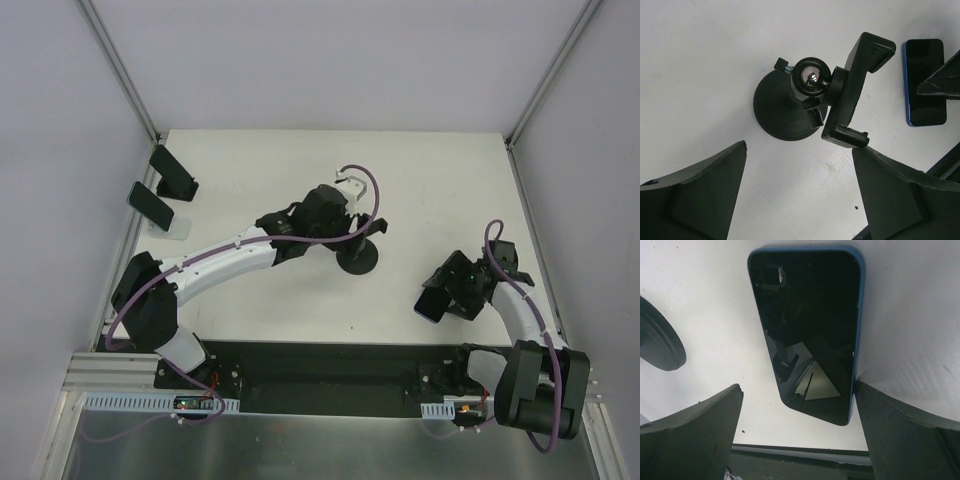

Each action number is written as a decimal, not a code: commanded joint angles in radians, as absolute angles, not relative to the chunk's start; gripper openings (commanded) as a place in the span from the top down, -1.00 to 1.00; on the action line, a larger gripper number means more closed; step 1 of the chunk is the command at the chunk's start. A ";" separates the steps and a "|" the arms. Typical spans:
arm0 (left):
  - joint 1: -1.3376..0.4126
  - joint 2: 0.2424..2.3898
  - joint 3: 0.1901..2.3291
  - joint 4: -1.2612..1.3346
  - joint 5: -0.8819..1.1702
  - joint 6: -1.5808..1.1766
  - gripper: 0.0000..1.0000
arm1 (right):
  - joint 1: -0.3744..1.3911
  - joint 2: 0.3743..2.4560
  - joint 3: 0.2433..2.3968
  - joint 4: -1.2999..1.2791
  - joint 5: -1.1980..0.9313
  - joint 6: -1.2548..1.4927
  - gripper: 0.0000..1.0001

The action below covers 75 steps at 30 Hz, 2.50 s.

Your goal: Place the phone on the phone stand

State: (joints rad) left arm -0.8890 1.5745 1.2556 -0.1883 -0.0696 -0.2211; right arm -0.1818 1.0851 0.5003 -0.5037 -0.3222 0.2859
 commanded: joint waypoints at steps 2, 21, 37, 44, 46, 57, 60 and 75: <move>-0.879 1.490 1.198 -0.163 -0.156 -0.221 -0.66 | -0.118 1.074 0.457 -0.532 -0.290 0.339 -0.93; -0.864 1.367 1.130 -0.074 0.209 -0.193 -0.98 | -0.061 1.111 0.523 -0.535 -0.184 0.371 -0.93; -0.853 1.532 1.267 -0.187 -0.101 -0.150 -0.43 | -0.061 1.131 0.566 -0.532 -0.157 0.339 -0.93; -0.842 1.493 1.223 -0.189 -0.158 -0.149 -0.35 | -0.061 1.149 0.575 -0.532 -0.132 0.328 -0.93; -0.841 1.474 1.210 -0.187 -0.158 -0.152 -0.38 | -0.061 1.155 0.584 -0.532 -0.127 0.327 -0.93; -0.833 1.295 1.126 -0.192 0.128 -0.178 -0.97 | -0.058 1.219 0.669 -0.561 -0.051 0.346 -0.93; -0.833 1.220 1.092 -0.193 0.209 -0.190 -0.98 | -0.043 1.278 0.724 -0.612 -0.044 0.383 -0.93; -0.833 1.000 0.985 -0.193 0.216 -0.247 -0.98 | 0.063 1.442 0.799 -0.730 0.054 0.523 -0.98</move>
